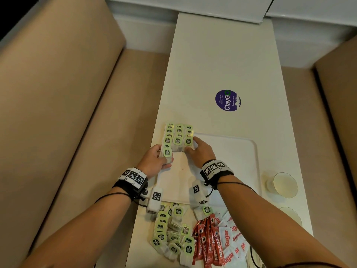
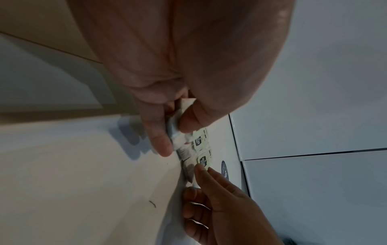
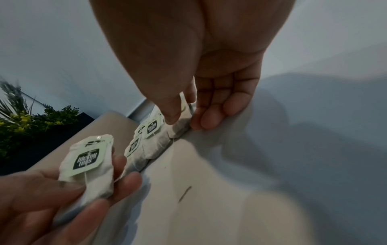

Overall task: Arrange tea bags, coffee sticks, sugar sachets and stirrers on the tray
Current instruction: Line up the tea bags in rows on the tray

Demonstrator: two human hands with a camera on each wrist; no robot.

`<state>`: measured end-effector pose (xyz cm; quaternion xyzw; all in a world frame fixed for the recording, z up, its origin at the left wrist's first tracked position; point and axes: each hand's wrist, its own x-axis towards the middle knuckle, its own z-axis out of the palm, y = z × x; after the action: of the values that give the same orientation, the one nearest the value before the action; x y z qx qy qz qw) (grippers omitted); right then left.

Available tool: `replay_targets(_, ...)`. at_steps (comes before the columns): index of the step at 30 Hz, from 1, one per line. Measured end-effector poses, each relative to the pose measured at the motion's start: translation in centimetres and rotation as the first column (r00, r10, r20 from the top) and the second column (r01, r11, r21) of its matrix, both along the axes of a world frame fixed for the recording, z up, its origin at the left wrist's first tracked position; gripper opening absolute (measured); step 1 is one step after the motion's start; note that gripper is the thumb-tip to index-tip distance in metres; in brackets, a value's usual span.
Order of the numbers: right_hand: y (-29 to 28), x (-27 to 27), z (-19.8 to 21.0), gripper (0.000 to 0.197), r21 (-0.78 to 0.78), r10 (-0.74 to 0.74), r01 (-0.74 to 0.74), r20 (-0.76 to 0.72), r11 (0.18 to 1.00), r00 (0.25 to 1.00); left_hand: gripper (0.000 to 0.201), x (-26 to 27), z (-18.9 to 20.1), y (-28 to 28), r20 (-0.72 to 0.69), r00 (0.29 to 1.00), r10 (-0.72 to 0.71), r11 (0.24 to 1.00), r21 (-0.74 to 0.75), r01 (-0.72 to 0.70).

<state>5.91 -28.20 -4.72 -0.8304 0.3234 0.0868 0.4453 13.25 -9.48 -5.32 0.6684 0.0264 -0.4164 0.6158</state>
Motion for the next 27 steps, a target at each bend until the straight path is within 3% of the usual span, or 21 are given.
replay_targets(6, 0.3, -0.1, 0.0, 0.059, 0.000, -0.086, 0.086, 0.014, 0.996, 0.996, 0.035, 0.0, -0.2, 0.2, -0.005, 1.000, -0.014, 0.999, -0.045, 0.014)
replay_targets(11, 1.5, -0.8, 0.6, 0.032, 0.014, 0.106, -0.107, 0.094, 0.994, 0.990, 0.039, 0.1, 0.1, 0.2, 0.010, 0.998, -0.058, 0.991, -0.123, 0.059)
replay_targets(15, 2.9, -1.7, 0.3, 0.035, 0.094, 0.227, -0.235, 0.088, 0.967, 0.970, 0.042, 0.1, 0.3, 0.2, 0.025, 0.994, -0.110, 0.987, -0.118, 0.112)
replay_targets(20, 3.8, -1.7, 0.2, 0.017, 0.133, 0.234, -0.248, 0.113, 0.960, 0.966, 0.045, 0.2, 0.2, 0.5, 0.031, 0.987, -0.156, 0.984, -0.082, 0.158)
replay_targets(23, 4.1, -1.4, 0.1, 0.016, 0.126, 0.190, -0.208, 0.137, 0.970, 0.972, 0.045, 0.3, 0.3, 0.7, 0.020, 0.987, -0.158, 0.984, -0.085, 0.159)
replay_targets(27, 4.3, -1.1, 0.1, 0.017, 0.119, 0.162, -0.179, 0.143, 0.977, 0.976, 0.025, 0.5, 0.5, 0.8, 0.006, 0.990, -0.138, 0.989, -0.058, 0.138)
